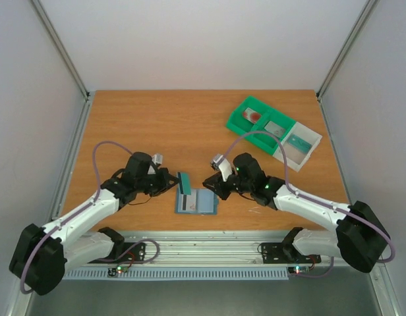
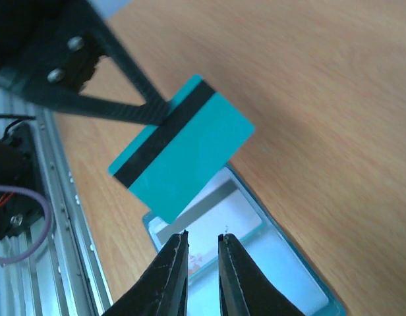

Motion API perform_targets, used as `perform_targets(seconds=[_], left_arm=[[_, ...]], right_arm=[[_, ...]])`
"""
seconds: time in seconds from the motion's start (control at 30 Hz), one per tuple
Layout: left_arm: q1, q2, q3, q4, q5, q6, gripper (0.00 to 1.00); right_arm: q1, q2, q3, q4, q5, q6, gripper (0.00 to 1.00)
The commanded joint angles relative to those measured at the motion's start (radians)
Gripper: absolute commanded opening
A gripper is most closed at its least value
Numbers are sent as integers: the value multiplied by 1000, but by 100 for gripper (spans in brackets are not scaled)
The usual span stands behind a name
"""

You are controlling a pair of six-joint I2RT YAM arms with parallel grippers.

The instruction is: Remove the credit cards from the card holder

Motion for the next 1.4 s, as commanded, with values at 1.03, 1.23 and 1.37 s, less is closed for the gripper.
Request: perform_targets(seconds=[1.03,1.23,1.37], left_arm=[[8,-251,14,4,27,-351,0],[8,-250,2,19,36,-377,0],[8,-241,-2,28,46,-387,0]], right_arm=[[351,24,-140,566,461,-891,33],[386,51,-147,644,569,-970,23],[408,74,-163,729,608,-1013,13]])
